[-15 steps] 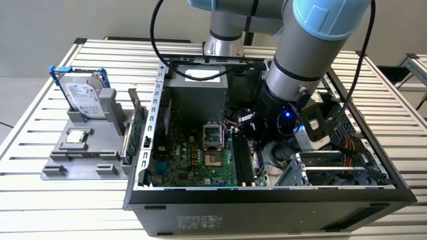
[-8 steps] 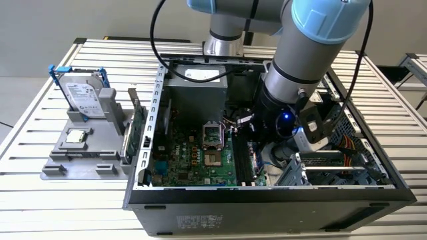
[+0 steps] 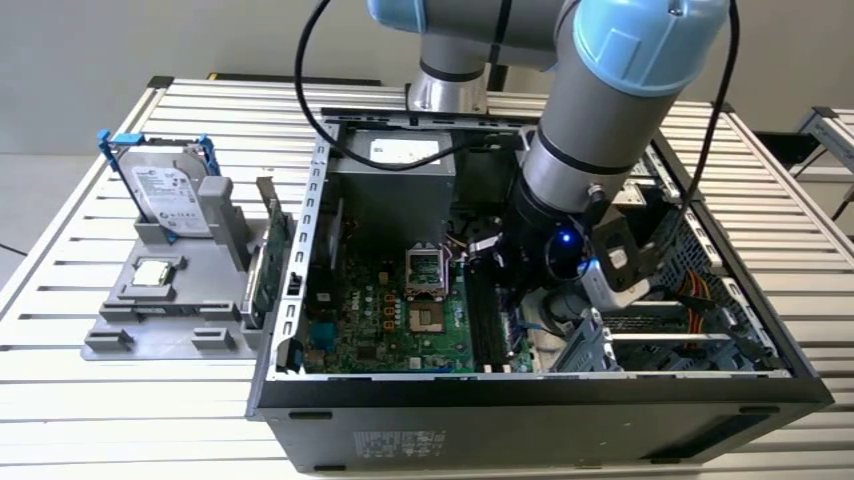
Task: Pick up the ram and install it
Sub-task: 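Insert the ram into the slot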
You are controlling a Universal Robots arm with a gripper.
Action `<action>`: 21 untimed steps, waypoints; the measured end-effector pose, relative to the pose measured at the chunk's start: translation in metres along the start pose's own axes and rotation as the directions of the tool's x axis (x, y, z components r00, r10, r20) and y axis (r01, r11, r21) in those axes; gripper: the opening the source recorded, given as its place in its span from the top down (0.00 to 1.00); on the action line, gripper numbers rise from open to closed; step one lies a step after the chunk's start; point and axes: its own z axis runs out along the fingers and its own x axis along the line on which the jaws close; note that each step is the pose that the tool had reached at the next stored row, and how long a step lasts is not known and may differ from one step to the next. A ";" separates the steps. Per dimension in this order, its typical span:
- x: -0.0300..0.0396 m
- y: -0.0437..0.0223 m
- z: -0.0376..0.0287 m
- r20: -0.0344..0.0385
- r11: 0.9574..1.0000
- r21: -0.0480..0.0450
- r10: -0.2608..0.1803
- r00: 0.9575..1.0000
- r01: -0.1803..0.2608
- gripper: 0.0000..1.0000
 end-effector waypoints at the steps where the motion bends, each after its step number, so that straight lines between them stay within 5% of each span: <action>1: 0.0003 -0.0002 0.0009 0.000 1.000 0.000 -0.001 1.000 0.001 1.00; 21: 0.0036 -0.0020 0.0146 -0.002 1.000 0.001 -0.008 1.000 0.008 1.00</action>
